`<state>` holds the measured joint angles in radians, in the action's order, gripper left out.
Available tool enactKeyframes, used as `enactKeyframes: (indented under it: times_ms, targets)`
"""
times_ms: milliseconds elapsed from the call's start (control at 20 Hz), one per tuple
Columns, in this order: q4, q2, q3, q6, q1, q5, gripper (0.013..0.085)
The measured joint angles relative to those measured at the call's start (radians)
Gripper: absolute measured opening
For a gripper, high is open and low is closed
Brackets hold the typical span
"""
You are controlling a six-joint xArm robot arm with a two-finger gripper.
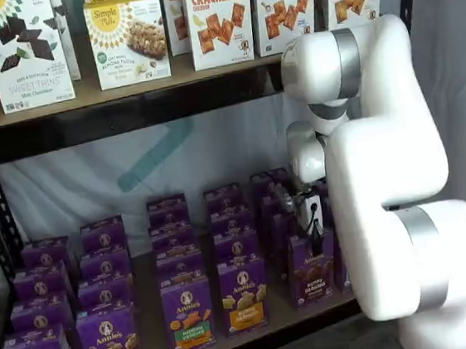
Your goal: Pick up the purple box with a brown patch in the center, on the bottom shelf, the fifth box from the left
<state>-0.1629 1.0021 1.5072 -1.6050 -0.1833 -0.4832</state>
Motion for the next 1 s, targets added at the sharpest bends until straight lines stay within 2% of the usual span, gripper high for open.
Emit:
enactKeyframes:
  times_ms: [500, 550, 700, 800, 850, 1000]
  targets:
    - [-0.029, 0.039, 0.039, 0.023, -0.003, 0.007, 0.0850]
    - [-0.030, 0.042, 0.039, 0.023, -0.004, 0.014, 0.0810]
    - [-0.043, 0.048, 0.040, 0.032, -0.006, 0.027, 0.0770]
    - [-0.046, 0.052, 0.041, 0.033, -0.008, 0.032, 0.0690]
    - [-0.048, 0.053, 0.042, 0.034, -0.008, 0.032, 0.0690]
    - [-0.047, 0.055, 0.040, 0.032, -0.010, 0.040, 0.0610]
